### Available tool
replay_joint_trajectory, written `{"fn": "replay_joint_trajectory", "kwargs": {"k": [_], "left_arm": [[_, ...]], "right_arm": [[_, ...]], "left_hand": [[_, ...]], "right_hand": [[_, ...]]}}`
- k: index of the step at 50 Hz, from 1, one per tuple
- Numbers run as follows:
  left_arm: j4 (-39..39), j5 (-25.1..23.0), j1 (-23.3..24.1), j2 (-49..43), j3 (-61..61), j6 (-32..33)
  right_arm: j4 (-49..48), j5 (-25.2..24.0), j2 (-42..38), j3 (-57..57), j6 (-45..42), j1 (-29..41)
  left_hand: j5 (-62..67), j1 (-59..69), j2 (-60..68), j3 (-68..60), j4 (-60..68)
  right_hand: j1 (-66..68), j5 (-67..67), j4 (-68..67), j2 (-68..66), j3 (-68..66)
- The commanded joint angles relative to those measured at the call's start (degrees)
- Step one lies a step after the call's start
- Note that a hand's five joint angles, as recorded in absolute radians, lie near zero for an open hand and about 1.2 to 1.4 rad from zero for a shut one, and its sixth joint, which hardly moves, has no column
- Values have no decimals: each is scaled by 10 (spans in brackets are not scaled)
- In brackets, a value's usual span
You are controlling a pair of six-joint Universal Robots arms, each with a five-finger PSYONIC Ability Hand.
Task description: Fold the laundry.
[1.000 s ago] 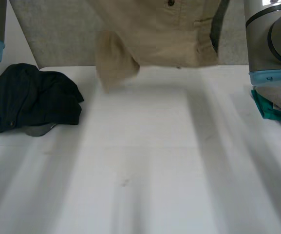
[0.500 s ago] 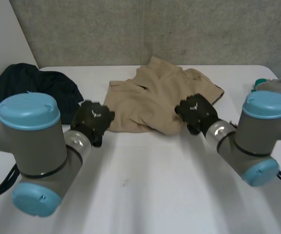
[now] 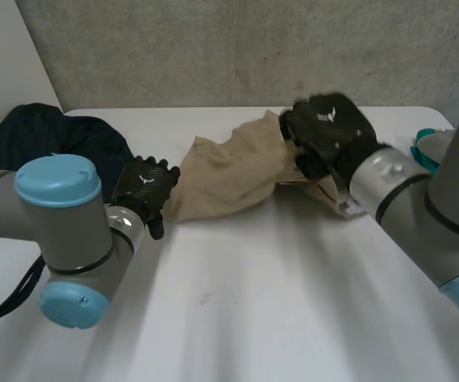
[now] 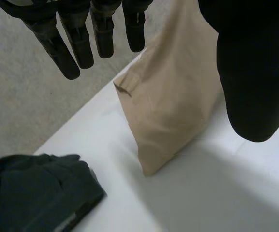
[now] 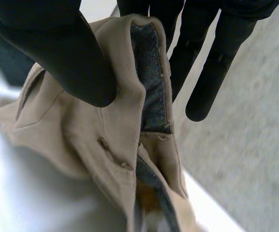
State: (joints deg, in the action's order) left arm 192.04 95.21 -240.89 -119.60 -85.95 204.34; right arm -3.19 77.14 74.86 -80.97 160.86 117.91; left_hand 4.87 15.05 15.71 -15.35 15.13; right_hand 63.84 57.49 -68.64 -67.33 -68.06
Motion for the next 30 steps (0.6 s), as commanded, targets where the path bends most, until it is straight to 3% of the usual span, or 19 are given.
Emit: {"fn": "replay_joint_trajectory", "kwargs": {"k": [1, 7, 11, 15, 16, 17, 22, 26, 30], "left_arm": [[-54, -2, -1, -56, 50, -18], [-64, 3, 1, -93, 85, -32], [-65, 15, 2, -114, 118, -64], [-72, 31, 9, -128, 148, -107], [-80, 42, 12, -129, 155, -125], [-81, 46, 11, -129, 156, -135], [-90, 67, -5, -97, 150, -173], [-87, 64, -37, -16, 107, -172], [-76, 31, -84, 111, 48, -156]], "right_arm": [[31, 14, 31, 56, 26, 40], [42, 21, 41, 80, 36, 65], [48, 33, 41, 87, 39, 77], [49, 37, 45, 86, 40, 80], [49, 38, 47, 85, 40, 77], [49, 38, 48, 85, 40, 75], [56, 40, 55, 82, 37, 58], [79, 35, 60, 80, 28, 25], [101, 23, 66, 78, 16, -11]], "left_hand": [[4, 2, -5, 1, 1], [19, 17, 11, -14, 16], [108, 106, 100, -103, 105], [363, 361, 355, -358, 360], [565, 564, 557, -561, 563], [650, 649, 642, -646, 648], [651, 650, 643, -647, 649], [651, 650, 643, -647, 649], [651, 650, 643, -647, 649]], "right_hand": [[162, 125, -114, -127, -119], [162, 125, -114, -127, -119], [162, 125, -114, -127, -119], [162, 125, -114, -127, -119], [162, 125, -114, -127, -119], [162, 125, -114, -127, -119], [162, 125, -114, -127, -119], [162, 125, -114, -127, -119], [162, 125, -114, -127, -119]]}}
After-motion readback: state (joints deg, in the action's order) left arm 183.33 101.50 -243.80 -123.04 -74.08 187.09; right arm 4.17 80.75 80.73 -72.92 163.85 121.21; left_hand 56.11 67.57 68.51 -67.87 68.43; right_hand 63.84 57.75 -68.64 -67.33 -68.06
